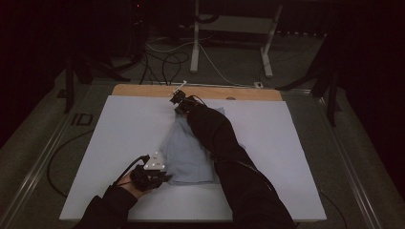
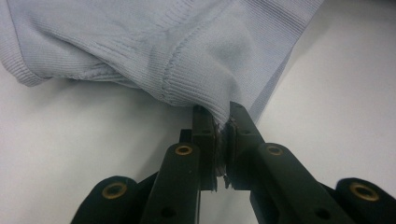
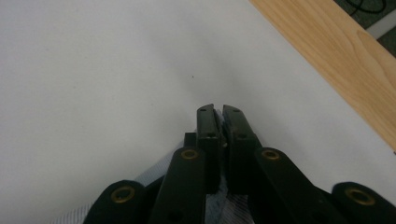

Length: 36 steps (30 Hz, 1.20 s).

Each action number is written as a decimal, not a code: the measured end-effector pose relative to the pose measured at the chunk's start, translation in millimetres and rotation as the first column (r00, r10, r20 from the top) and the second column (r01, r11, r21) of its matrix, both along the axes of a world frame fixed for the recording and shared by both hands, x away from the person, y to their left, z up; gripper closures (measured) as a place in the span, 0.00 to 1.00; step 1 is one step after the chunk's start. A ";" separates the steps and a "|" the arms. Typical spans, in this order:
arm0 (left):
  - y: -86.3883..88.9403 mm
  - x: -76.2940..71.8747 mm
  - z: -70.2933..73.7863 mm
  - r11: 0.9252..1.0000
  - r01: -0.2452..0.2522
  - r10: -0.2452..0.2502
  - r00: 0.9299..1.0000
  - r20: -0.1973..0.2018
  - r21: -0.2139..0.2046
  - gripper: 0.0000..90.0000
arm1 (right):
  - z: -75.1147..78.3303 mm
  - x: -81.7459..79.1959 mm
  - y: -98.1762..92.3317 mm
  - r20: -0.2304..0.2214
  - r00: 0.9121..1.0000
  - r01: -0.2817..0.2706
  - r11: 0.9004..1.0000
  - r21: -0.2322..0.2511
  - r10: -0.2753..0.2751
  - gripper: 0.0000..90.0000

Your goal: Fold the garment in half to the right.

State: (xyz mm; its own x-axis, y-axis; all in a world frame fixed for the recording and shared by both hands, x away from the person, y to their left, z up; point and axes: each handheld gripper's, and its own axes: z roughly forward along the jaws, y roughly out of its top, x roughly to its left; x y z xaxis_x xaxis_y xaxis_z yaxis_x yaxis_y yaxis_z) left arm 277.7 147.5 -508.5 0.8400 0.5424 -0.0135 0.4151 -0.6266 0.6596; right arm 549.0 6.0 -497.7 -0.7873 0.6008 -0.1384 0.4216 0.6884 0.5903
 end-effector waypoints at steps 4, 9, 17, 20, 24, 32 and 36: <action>-0.3 -0.7 0.9 1.000 0.016 -0.016 1.000 0.021 -0.004 0.95 | 3.0 -2.6 -0.2 0.004 1.000 -0.008 1.000 0.008 0.008 0.97; 1.2 -1.1 3.7 1.000 0.029 -0.029 0.999 0.033 -0.011 0.95 | 7.7 -5.6 -0.8 0.012 1.000 -0.023 1.000 0.020 0.023 0.97; -2.8 0.1 9.9 0.999 0.043 -0.042 0.998 0.046 -0.001 0.95 | 20.2 -8.5 -7.6 0.024 0.999 -0.031 0.998 0.052 0.030 0.97; -5.4 0.1 12.9 0.998 0.056 -0.056 0.997 0.054 0.010 0.95 | 23.3 -9.3 -11.1 0.031 0.999 -0.034 0.998 0.055 0.033 0.97; -8.9 0.4 19.4 0.997 0.073 -0.073 0.995 0.069 0.009 0.95 | 28.7 -10.9 -16.0 0.041 0.999 -0.033 0.997 0.067 0.031 0.97; -21.2 1.4 29.3 0.995 0.101 -0.103 0.991 0.089 0.021 0.95 | 43.0 -16.0 -26.0 0.066 0.997 -0.038 0.995 0.095 0.032 0.97; -27.6 2.4 33.5 0.993 0.116 -0.119 0.988 0.097 0.029 0.95 | 48.8 -17.5 -34.3 0.070 0.997 -0.031 0.994 0.103 0.024 0.97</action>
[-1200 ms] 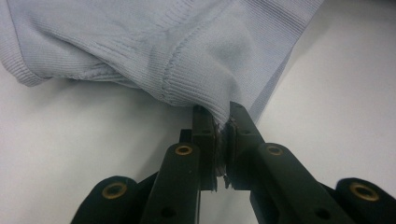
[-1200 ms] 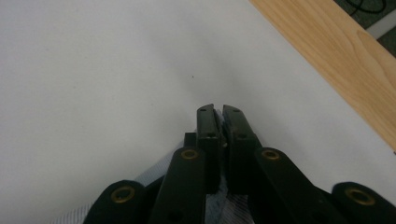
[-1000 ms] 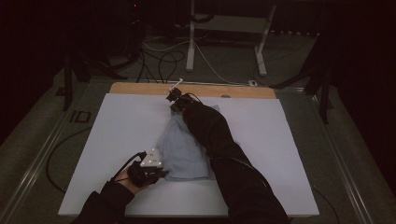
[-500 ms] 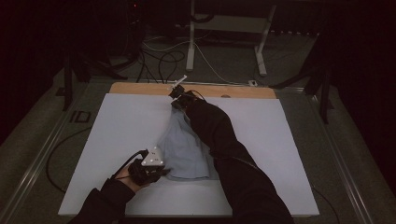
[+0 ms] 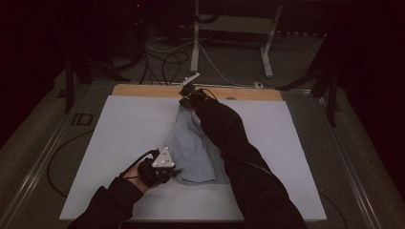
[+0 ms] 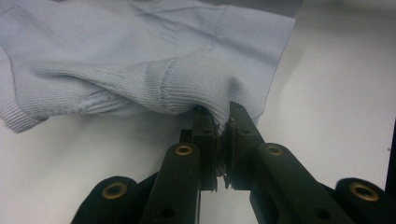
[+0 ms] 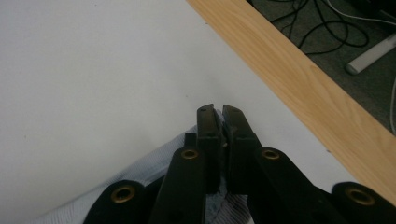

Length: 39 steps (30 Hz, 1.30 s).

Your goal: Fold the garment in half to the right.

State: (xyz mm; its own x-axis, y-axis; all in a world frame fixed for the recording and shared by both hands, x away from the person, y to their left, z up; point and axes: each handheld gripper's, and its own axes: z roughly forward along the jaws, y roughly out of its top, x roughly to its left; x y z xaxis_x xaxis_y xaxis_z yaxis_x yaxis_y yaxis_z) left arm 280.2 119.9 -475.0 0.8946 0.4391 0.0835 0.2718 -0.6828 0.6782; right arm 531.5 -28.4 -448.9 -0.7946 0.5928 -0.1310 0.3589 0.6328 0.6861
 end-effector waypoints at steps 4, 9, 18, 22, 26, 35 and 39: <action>-9.1 1.4 4.8 1.000 0.022 -0.022 1.000 0.008 0.005 0.95 | 5.1 -0.6 -11.2 0.006 1.000 0.009 1.000 0.016 -0.009 0.97; -18.3 2.6 9.0 0.999 0.036 -0.037 0.999 0.013 0.017 0.95 | 9.9 -1.9 -24.3 0.006 1.000 0.023 0.999 0.028 -0.023 0.97; -44.2 8.4 19.2 0.995 0.089 -0.091 0.996 0.026 0.053 0.95 | 15.6 -3.8 -46.8 0.017 0.999 0.043 0.998 0.039 -0.044 0.97; -55.7 10.1 19.4 0.991 0.115 -0.117 0.993 0.027 0.062 0.95 | 15.6 -4.2 -58.4 0.014 0.999 0.048 0.998 0.045 -0.049 0.97; -64.7 11.8 19.3 0.989 0.133 -0.136 0.990 0.027 0.069 0.95 | 15.2 -3.9 -67.0 0.005 0.998 0.059 0.997 0.055 -0.059 0.97; -88.3 14.8 19.9 0.981 0.177 -0.180 0.983 0.031 0.078 0.95 | 16.2 -1.7 -96.3 0.009 0.997 0.082 0.994 0.078 -0.083 0.97; -102.7 17.8 19.6 0.976 0.198 -0.201 0.979 0.031 0.089 0.95 | 14.5 -0.4 -102.9 0.006 0.996 0.088 0.993 0.075 -0.089 0.97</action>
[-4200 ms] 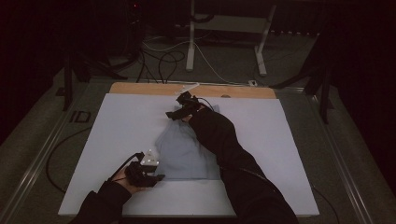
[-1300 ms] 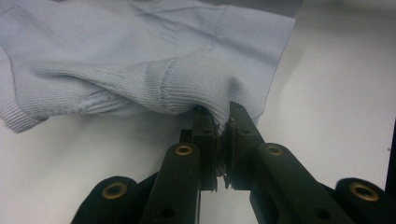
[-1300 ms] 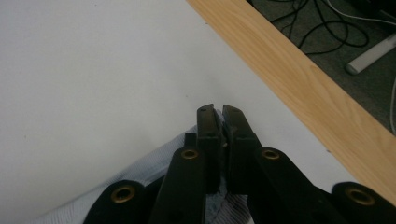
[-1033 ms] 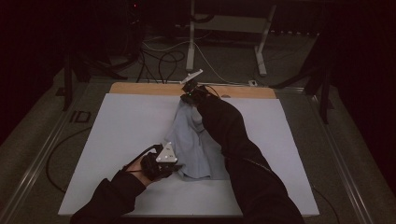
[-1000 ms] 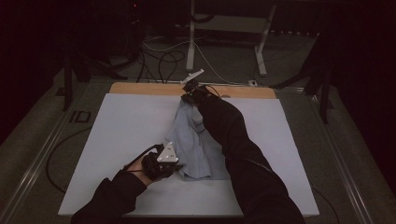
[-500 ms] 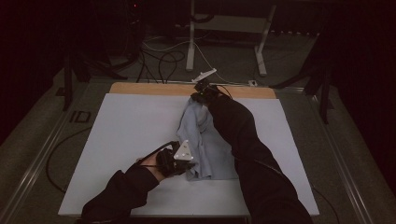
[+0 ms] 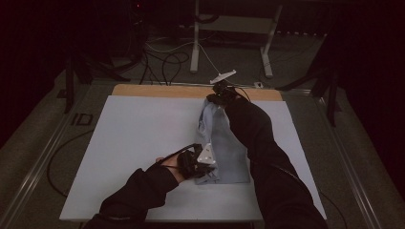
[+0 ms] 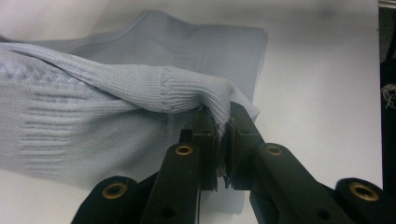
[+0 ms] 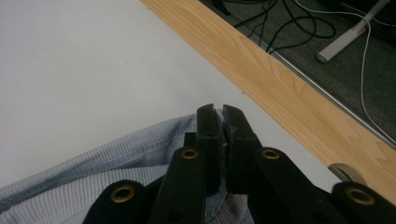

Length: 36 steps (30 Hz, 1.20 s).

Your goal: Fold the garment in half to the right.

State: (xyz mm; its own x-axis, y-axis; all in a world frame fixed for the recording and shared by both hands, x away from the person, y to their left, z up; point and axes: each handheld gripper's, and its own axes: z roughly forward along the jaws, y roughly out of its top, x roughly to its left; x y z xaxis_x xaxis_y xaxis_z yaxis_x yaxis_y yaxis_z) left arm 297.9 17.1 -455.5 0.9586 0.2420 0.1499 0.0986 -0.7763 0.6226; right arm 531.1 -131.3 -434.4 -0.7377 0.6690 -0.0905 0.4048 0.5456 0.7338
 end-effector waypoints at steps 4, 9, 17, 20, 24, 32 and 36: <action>-12.4 1.5 -3.3 1.000 0.015 -0.015 1.000 0.000 0.014 0.95 | -1.7 1.8 -6.2 -0.006 1.000 0.006 1.000 0.002 -0.006 0.97; -24.1 3.2 -9.2 1.000 0.026 -0.026 1.000 -0.003 0.018 0.95 | -2.5 3.0 -11.8 -0.005 1.000 0.009 1.000 0.009 -0.009 0.97; -40.2 1.1 -14.5 0.998 0.053 -0.053 0.999 0.004 0.041 0.95 | -5.1 3.1 -18.3 -0.015 1.000 0.006 1.000 0.018 -0.006 0.97; -45.9 1.2 -15.6 0.997 0.064 -0.064 0.998 0.009 0.048 0.95 | -5.6 3.2 -21.9 -0.018 1.000 0.003 1.000 0.018 -0.003 0.97; -53.9 3.5 -17.6 0.996 0.076 -0.077 0.997 0.007 0.050 0.94 | -6.9 3.7 -28.2 -0.024 1.000 0.004 0.999 0.034 -0.003 0.97; -71.4 10.5 -21.2 0.994 0.093 -0.093 0.996 -0.003 0.063 0.94 | -8.6 6.2 -37.5 -0.035 0.999 0.014 0.999 0.050 -0.012 0.96; -80.9 13.4 -24.5 0.991 0.107 -0.107 0.994 -0.009 0.077 0.94 | -9.6 7.3 -42.9 -0.042 0.999 0.018 0.998 0.055 -0.016 0.96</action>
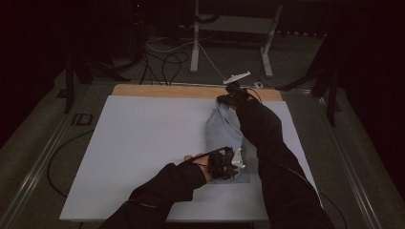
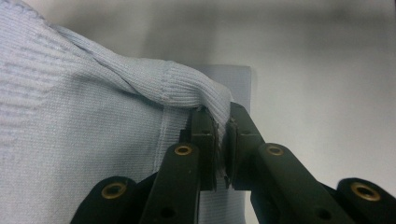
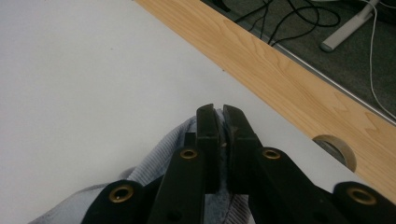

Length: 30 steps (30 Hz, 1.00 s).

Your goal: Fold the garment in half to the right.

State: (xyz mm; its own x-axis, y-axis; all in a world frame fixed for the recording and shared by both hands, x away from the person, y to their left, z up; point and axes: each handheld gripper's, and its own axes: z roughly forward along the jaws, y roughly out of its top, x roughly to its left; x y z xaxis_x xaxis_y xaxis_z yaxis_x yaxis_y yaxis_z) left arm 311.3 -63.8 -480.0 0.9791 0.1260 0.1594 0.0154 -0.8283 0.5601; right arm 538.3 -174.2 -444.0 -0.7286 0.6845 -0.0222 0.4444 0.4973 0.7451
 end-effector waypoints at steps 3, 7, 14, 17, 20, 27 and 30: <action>-2.3 1.1 -0.9 1.000 0.005 -0.005 1.000 -0.002 0.000 0.94 | -0.3 0.3 -3.7 0.000 1.000 0.007 1.000 0.001 -0.007 0.95; -4.4 2.6 -5.4 1.000 0.011 -0.012 0.999 -0.042 -0.017 0.87 | 2.3 -1.6 -13.4 0.025 0.999 0.036 0.999 0.020 -0.036 0.55; -6.4 -1.5 -7.0 0.999 0.043 -0.044 0.996 -0.073 -0.016 0.54 | 7.2 -6.1 -27.5 0.016 1.000 0.022 0.998 0.063 -0.023 0.15; -5.0 -1.1 -4.1 0.999 0.037 -0.039 0.996 -0.084 -0.029 0.46 | 9.2 -7.6 -30.4 0.011 1.000 0.023 0.996 0.082 -0.023 0.15; -0.9 -2.1 3.7 0.999 0.038 -0.042 0.995 -0.093 -0.038 0.36 | 11.5 -11.5 -32.7 0.009 1.000 0.012 0.996 0.090 -0.013 0.11; 7.0 -6.1 10.6 0.997 0.065 -0.069 0.993 -0.098 -0.045 0.25 | 11.7 -15.7 -34.4 0.014 1.000 0.008 0.995 0.103 -0.009 0.11; 9.9 -6.2 11.6 0.997 0.060 -0.065 0.992 -0.112 -0.047 0.23 | 11.3 -17.1 -34.6 0.009 1.000 0.005 0.994 0.109 -0.006 0.11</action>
State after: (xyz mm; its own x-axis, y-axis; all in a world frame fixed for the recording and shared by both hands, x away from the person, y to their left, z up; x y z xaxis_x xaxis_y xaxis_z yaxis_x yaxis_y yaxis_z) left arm 305.1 -53.9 -468.4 0.9967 0.0682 0.0430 0.0294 -0.8047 0.5929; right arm 521.2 -208.8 -432.7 -0.7253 0.6869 0.0458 0.4395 0.4108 0.7988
